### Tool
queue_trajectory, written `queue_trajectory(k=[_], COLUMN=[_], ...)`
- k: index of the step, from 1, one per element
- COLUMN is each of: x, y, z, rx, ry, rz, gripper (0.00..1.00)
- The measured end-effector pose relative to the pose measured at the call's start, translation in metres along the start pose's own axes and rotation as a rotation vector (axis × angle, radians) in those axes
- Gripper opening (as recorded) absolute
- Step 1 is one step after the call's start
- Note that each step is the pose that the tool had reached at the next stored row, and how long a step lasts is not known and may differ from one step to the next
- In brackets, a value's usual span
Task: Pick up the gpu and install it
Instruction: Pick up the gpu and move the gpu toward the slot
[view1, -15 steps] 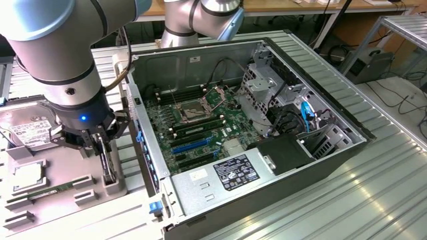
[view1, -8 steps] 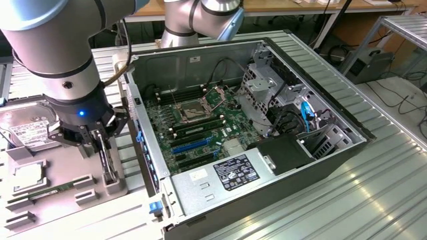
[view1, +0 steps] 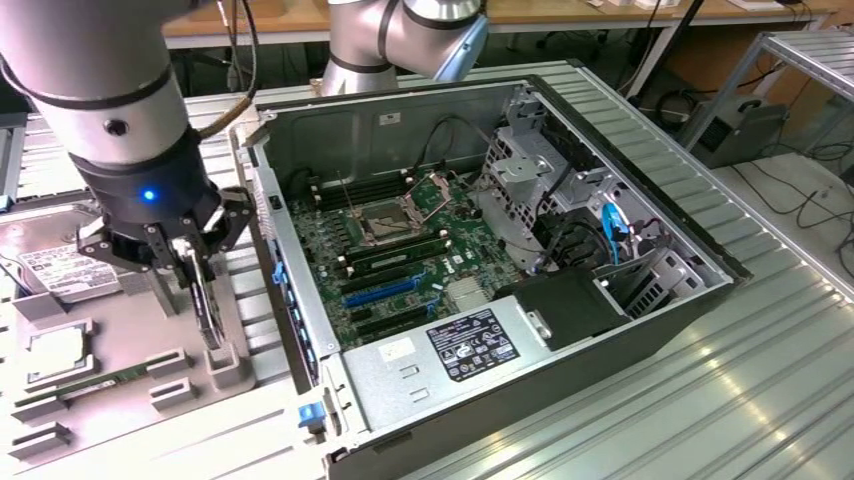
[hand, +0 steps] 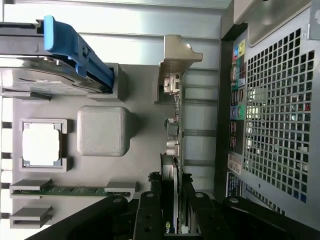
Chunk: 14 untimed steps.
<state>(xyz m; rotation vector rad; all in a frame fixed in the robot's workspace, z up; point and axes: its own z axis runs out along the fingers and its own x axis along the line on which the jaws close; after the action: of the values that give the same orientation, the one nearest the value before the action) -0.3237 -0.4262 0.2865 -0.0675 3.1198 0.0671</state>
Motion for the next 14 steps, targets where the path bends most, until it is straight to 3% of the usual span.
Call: queue_trajectory(k=[14], x=[-0.003], y=[0.0024], z=[-0.0675], rx=[-0.0003], ry=[0.0065], rz=[0.0], gripper=[0.26])
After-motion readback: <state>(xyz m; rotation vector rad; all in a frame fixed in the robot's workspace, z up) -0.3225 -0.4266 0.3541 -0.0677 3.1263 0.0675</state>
